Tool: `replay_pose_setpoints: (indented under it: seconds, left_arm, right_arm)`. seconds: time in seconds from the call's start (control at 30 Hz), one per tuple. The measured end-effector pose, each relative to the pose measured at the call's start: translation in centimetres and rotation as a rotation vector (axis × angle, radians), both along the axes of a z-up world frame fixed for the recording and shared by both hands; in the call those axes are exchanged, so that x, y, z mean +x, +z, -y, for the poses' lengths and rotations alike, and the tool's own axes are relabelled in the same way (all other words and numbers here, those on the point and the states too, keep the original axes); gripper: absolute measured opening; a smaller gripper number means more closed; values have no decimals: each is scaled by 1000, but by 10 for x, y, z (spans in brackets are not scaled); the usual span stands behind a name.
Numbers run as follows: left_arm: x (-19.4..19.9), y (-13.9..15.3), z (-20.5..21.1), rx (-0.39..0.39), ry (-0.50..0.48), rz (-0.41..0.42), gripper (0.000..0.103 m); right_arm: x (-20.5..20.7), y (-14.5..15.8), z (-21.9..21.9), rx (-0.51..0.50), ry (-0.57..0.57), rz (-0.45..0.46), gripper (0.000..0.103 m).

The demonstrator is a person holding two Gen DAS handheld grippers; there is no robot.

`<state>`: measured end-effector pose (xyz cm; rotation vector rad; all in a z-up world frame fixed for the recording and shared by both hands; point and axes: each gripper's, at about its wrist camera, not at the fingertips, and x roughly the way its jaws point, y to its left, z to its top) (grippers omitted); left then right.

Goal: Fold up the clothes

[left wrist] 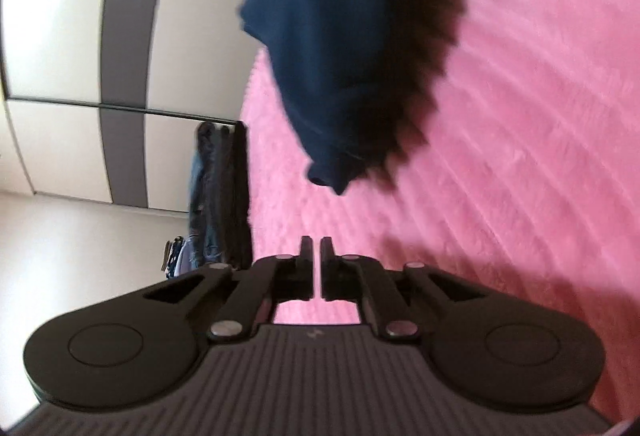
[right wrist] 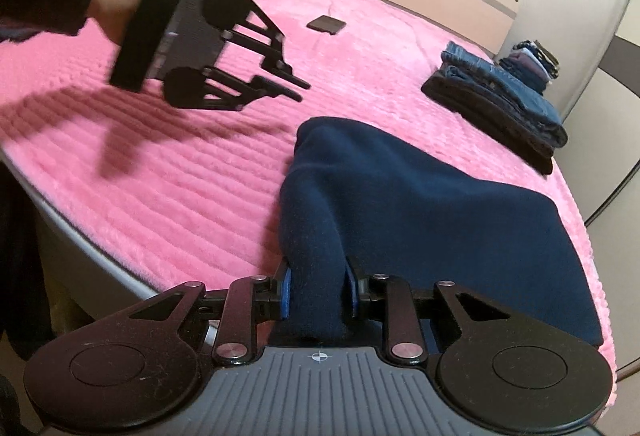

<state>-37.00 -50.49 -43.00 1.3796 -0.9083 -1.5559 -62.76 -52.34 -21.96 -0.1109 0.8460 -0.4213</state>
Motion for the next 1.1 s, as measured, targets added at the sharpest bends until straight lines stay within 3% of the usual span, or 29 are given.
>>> replay_pose_setpoints:
  seconds: [0.13,0.23,0.37,0.5,0.53,0.57,0.63,0.67,0.83,0.9,1.0,1.1]
  left_arm:
    - [-14,9,-22,16,-83,-21,27]
    - [-31,1,-24,28,-163,2,28]
    - [-28,-1,-3,47,-75,9,33]
    - [-21,2,14,63,22,0,30]
    - [-18,8,9,61,31,-17,30]
    - [-18,14,3,57,33,-26,31]
    - [-20,23,-15,53,15,-28,43]
    - [-25,27,-26,55,1,-35,47]
    - [-74,35,-69,85,-117,-70,73]
    - [-98,28,-82,87,-187,-62,78]
    - [-131,14,-88,97,-263,-24,79]
    - [-149,4,-78,96,-271,9,78]
  right_arm:
    - [-1,-2,-2,-11,-1,6,25]
    - [-1,-3,-4,-20,-2,10,25]
    - [-1,-5,-6,-31,-3,15,25]
    - [-2,-17,-12,-89,36,5,28]
    - [-2,-20,-14,-104,45,3,32]
    - [-2,-22,-17,-122,53,2,46]
    - [-6,-24,-23,-165,55,5,73]
    - [-9,-23,-26,-186,58,8,76]
    - [-34,-21,-31,-198,41,-10,76]
    - [-46,-22,-31,-199,23,-19,76]
    - [-64,-24,-28,-199,-20,-34,76]
    - [-79,-24,-21,-197,-74,-35,76]
